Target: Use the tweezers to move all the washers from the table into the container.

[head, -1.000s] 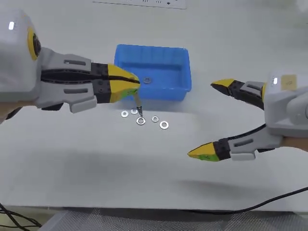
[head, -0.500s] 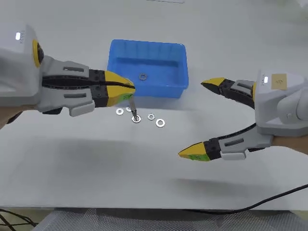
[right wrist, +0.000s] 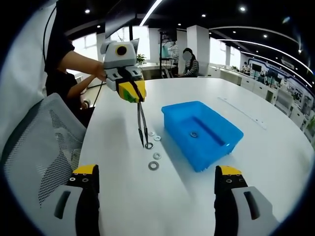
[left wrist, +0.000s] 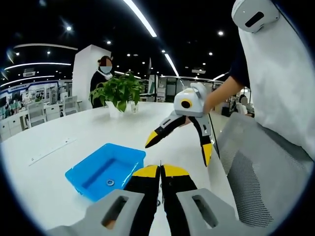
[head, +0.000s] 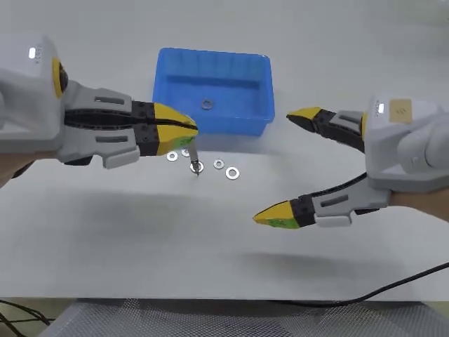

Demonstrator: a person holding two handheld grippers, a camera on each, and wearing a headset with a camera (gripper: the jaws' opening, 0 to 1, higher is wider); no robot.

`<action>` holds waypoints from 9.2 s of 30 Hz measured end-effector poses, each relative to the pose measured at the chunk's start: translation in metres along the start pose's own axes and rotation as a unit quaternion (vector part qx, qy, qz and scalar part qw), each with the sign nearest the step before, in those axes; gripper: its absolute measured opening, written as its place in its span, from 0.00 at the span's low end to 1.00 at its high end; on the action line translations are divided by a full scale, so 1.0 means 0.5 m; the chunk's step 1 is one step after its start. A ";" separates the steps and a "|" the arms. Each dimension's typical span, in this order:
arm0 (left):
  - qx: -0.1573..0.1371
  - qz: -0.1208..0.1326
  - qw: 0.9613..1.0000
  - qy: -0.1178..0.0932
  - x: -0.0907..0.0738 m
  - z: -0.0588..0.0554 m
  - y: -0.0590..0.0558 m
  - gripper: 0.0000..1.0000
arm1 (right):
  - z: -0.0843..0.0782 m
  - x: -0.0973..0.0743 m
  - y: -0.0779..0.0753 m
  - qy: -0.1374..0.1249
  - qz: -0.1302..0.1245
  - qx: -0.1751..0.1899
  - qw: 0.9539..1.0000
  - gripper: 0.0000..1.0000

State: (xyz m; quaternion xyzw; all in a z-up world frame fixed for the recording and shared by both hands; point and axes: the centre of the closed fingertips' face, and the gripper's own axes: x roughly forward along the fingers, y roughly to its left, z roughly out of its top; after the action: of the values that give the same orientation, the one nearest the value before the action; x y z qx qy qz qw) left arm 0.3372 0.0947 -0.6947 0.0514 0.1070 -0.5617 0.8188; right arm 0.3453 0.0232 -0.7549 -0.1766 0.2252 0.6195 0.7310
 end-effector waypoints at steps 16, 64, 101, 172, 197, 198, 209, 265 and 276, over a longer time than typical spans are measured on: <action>0.008 -0.008 1.000 0.018 0.003 0.000 -0.016 0.05 | 0.006 0.039 0.069 0.008 0.054 -0.003 0.999 0.87; 0.005 -0.006 0.999 0.037 0.014 0.005 -0.031 0.05 | 0.076 0.172 0.080 0.034 0.140 -0.159 0.977 0.09; -0.020 0.053 0.998 0.014 -0.081 0.061 -0.032 0.19 | 0.176 0.096 0.075 -0.010 0.108 -0.151 0.983 0.09; -0.043 0.152 0.987 -0.012 -0.095 0.031 0.071 0.62 | 0.117 0.170 -0.165 -0.009 0.044 -0.091 0.995 0.10; -0.045 0.122 0.991 -0.023 -0.059 0.056 0.091 0.63 | 0.127 0.167 -0.158 -0.032 0.044 -0.085 0.995 0.10; -0.045 0.119 0.992 -0.026 -0.053 0.059 0.099 0.62 | 0.129 0.166 -0.157 -0.033 0.044 -0.085 0.995 0.10; -0.047 0.090 0.994 -0.034 0.032 0.088 0.184 0.49 | 0.146 0.157 -0.150 -0.037 0.049 -0.098 0.993 0.10; 0.052 0.000 0.999 -0.016 0.066 0.122 0.195 0.04 | 0.175 0.143 -0.139 -0.047 0.044 -0.102 0.993 0.24; 0.062 0.016 0.998 -0.020 0.036 0.132 0.200 0.04 | 0.189 0.103 -0.151 -0.073 -0.005 -0.081 0.994 0.36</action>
State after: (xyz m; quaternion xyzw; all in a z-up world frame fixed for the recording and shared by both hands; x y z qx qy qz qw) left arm 0.4442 0.1012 -0.6384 0.0925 0.0548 -0.5550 0.8249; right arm 0.4367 0.1040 -0.7056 -0.1909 0.1194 0.6432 0.7318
